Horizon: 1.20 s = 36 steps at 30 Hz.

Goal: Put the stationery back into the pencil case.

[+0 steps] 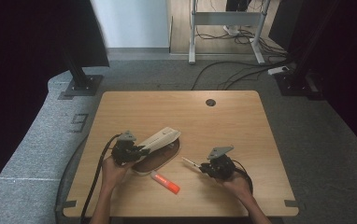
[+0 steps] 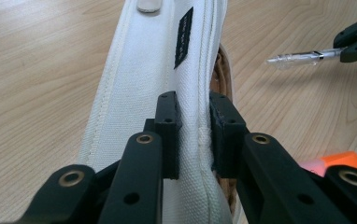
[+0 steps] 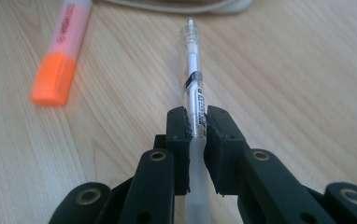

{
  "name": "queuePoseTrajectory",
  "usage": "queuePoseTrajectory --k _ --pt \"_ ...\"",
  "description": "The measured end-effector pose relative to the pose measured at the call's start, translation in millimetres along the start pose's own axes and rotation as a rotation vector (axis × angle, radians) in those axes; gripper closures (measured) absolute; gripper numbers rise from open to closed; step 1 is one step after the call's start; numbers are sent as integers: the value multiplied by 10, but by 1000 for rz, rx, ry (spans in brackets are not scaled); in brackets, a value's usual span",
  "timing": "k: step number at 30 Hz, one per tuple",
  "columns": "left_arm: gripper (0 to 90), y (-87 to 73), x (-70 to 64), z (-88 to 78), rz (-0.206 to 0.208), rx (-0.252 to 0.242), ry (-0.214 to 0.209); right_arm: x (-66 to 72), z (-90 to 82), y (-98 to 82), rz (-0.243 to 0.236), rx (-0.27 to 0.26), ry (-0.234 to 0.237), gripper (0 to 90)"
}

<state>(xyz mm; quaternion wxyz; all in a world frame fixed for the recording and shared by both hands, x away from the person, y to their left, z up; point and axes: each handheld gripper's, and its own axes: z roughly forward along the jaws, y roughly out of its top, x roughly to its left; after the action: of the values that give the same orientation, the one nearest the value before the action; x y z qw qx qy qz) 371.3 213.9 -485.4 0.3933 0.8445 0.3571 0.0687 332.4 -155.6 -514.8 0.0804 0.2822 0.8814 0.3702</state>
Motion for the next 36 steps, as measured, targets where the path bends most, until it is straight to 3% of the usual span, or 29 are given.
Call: queuePoseTrajectory --k 12,24,36 --pt "760 1 5 -7 -1 -6 2 27 174 353 -34 -1 50 784" --pt "762 3 13 -19 -4 -16 1 163 525 738 -108 34 99 784" --pt "761 6 12 -26 -3 -16 1 216 871 1006 -160 71 103 784"
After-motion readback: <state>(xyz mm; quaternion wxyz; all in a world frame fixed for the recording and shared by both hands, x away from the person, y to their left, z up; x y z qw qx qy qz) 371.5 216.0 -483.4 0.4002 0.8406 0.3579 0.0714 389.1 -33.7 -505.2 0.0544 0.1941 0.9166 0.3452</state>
